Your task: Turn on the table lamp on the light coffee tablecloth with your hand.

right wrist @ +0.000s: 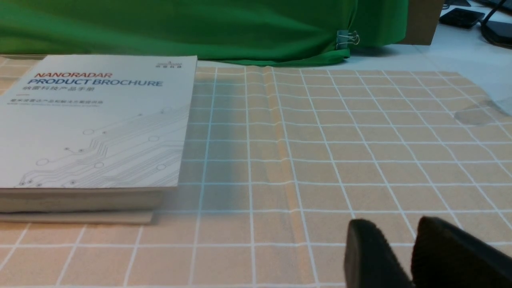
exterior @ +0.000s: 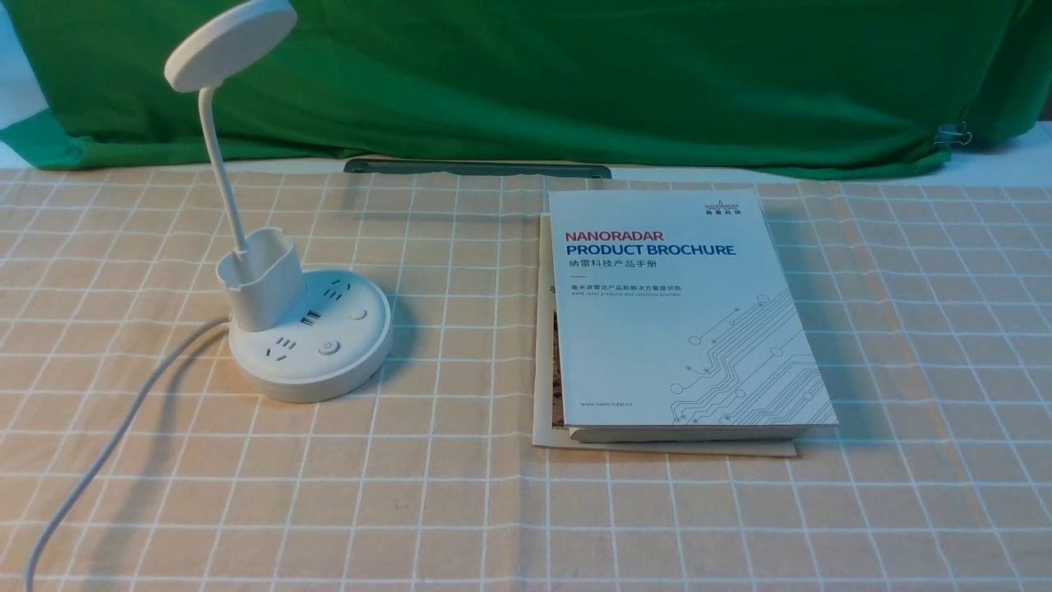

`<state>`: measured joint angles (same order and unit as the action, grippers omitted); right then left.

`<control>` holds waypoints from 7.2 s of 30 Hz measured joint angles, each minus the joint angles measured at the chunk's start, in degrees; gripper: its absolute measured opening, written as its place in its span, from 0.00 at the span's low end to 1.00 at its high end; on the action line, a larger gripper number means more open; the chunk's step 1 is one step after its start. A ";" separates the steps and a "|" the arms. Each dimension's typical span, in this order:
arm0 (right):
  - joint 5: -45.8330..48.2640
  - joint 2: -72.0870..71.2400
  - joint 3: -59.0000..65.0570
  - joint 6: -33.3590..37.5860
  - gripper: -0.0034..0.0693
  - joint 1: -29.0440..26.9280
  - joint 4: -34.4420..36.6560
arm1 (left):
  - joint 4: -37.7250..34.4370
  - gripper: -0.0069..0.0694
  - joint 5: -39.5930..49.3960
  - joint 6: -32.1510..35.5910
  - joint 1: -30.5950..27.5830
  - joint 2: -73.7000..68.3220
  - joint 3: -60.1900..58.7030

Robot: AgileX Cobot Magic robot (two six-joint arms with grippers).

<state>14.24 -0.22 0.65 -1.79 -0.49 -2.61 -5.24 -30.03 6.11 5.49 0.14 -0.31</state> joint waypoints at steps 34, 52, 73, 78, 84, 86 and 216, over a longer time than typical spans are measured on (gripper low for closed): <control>-0.04 0.00 0.00 0.00 0.37 0.00 0.00 | -10.02 0.09 52.50 -10.23 0.00 -43.48 36.18; -0.04 0.00 0.00 0.00 0.38 0.00 0.00 | -11.35 0.09 54.53 -3.57 14.47 -90.07 53.47; -0.04 0.00 0.00 0.00 0.38 0.00 0.00 | 17.67 0.08 54.92 -25.59 14.73 -110.41 73.86; -0.04 0.00 0.00 0.00 0.38 0.00 0.00 | 18.36 0.09 54.29 -25.66 14.73 -111.70 74.02; -0.04 0.00 0.00 0.00 0.38 0.00 0.00 | 18.33 0.09 53.37 -26.19 14.73 -112.57 74.42; -0.04 0.00 0.00 0.00 0.38 0.00 0.00 | 17.99 0.09 53.37 -26.19 14.73 -112.57 74.42; -0.05 0.00 0.00 0.00 0.38 0.00 0.00 | -5.13 0.09 24.32 -7.43 43.02 -37.89 24.58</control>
<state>14.19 -0.22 0.65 -1.79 -0.49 -2.61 -10.36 -5.71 -1.32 48.51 -37.75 24.27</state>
